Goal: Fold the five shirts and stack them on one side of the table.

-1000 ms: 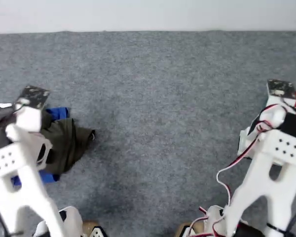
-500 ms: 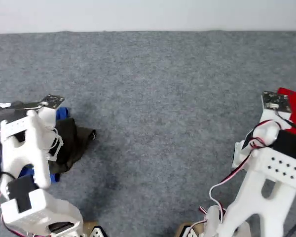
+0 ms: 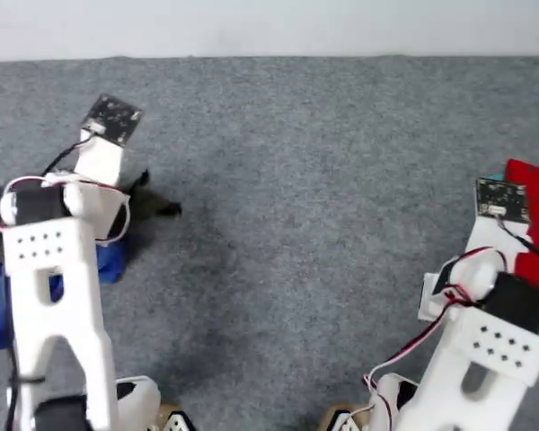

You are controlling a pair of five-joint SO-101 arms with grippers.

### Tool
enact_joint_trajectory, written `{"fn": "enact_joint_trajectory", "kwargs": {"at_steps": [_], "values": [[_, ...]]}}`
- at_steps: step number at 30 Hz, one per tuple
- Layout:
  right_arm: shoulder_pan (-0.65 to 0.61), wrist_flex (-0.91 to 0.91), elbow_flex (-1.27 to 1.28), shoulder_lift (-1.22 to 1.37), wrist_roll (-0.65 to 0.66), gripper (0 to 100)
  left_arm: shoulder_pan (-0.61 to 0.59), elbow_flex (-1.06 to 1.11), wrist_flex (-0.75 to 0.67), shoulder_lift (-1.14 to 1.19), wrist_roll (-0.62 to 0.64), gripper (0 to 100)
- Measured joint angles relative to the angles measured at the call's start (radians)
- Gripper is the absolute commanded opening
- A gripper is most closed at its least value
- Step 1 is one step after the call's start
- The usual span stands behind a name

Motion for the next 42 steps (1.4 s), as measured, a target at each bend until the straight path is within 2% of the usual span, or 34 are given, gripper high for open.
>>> {"fn": "enact_joint_trajectory", "kwargs": {"at_steps": [8, 13, 16, 19, 25, 34, 37, 42], "values": [[0.000, 0.000, 0.000, -0.041, 0.000, 0.9, 0.247, -0.021, 0.106, -0.130, 0.011, 1], [0.000, 0.000, 0.000, -0.041, 0.000, 0.9, 0.442, -0.021, 0.109, -0.135, 0.127, 2], [0.000, 0.000, 0.000, -0.041, 0.000, 0.9, 0.563, -0.021, 0.109, -0.135, 0.178, 12], [0.000, 0.002, 0.000, -0.041, 0.000, 0.9, 0.621, -0.023, 0.132, -0.137, 0.210, 18], [0.000, 0.002, 0.017, -0.041, 0.000, 0.9, 0.562, -0.023, 0.242, -0.140, 0.229, 19], [0.000, 0.002, 0.017, -0.041, 0.000, 0.9, 0.400, 0.233, 0.282, -0.152, 0.081, 19], [0.000, 0.002, 0.017, -0.041, 0.000, 0.9, 0.324, 0.356, 0.236, -0.152, 0.018, 19], [0.000, 0.002, 0.017, -0.041, 0.000, 0.9, 0.173, 0.543, 0.064, -0.152, -0.069, 19]]}}
